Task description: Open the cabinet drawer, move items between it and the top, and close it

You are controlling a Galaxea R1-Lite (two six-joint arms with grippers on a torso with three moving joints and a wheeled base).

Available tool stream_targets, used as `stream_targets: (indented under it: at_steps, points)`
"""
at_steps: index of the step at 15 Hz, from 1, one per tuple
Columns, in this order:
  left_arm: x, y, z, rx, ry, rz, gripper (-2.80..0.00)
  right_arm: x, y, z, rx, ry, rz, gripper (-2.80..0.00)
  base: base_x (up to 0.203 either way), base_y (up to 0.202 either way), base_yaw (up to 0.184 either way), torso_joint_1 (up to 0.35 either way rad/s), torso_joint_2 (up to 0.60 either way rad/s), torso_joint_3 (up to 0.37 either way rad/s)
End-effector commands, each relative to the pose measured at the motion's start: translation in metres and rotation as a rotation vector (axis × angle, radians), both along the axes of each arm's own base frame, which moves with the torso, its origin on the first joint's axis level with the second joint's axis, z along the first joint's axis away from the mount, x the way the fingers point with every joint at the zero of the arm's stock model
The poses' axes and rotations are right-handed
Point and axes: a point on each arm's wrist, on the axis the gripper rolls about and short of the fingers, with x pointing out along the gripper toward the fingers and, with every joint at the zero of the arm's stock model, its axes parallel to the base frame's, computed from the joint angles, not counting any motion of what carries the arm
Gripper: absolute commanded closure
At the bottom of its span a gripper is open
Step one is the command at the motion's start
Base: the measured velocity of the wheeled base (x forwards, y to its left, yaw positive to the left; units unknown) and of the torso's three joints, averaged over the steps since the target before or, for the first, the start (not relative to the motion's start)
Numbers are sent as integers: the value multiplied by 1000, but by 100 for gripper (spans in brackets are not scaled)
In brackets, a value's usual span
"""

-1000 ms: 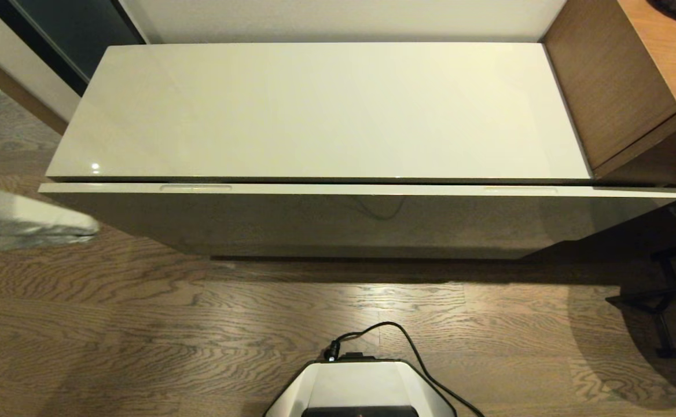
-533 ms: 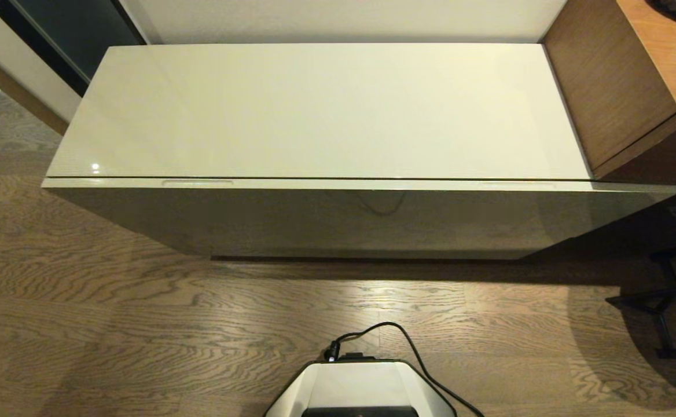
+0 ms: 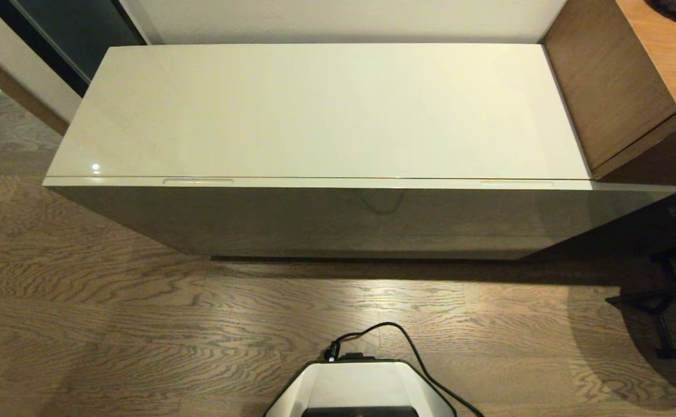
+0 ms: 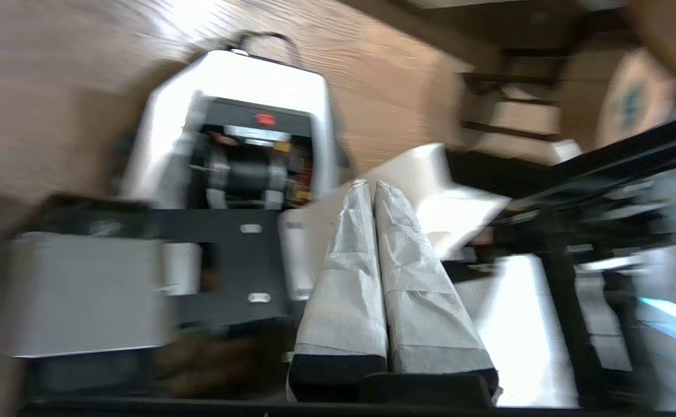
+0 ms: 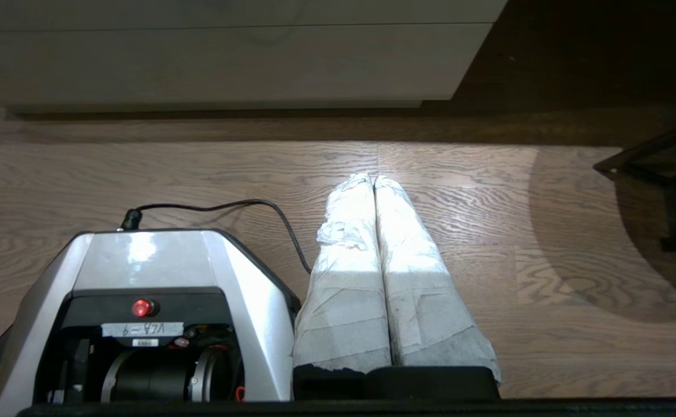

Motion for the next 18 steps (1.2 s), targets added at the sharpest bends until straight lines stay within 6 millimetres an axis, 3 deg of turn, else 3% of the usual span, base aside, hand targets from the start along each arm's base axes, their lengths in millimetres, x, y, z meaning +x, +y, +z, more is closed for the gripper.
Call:
stream_targets:
  at_steps: [1, 3, 5, 7, 9, 11, 13, 14, 16, 18]
  points:
    - [-17, -6, -24, 52, -46, 24, 0, -2, 0, -1, 0, -22, 0, 0, 0, 0, 0, 0, 0, 0]
    - [-20, -8, -39, 107, -55, 53, 0, -2, 0, -1, 0, -22, 0, 0, 0, 0, 0, 0, 0, 0]
    - [-37, -10, -88, 229, -117, 103, 0, -2, 0, -1, 0, -21, 0, 0, 0, 0, 0, 0, 0, 0]
    - [-32, -11, -136, 395, -102, 162, 0, -2, 0, -1, 0, -21, 0, 0, 0, 0, 0, 0, 0, 0]
    - [1, -10, -145, 486, -140, 248, 0, -2, 0, -1, 1, -21, 0, 0, 0, 0, 0, 0, 0, 0]
    - [52, -10, -146, 495, -302, 307, 0, -2, 0, -1, 2, -21, 0, 0, 0, 0, 0, 0, 0, 0]
    - [100, -11, -170, 508, -407, 331, 0, -2, 0, -1, 2, -21, 0, 0, 0, 0, 0, 0, 0, 0]
    - [120, -11, -191, 541, -433, 325, 0, -2, 0, -1, 2, -21, 0, 0, 0, 0, 0, 0, 0, 0]
    - [138, -11, -227, 586, -407, 304, 0, -2, 0, -1, 2, -21, 0, 0, 0, 0, 0, 0, 0, 0]
    - [141, -11, -234, 591, -406, 310, 0, -2, 0, -1, 2, -21, 0, 0, 0, 0, 0, 0, 0, 0]
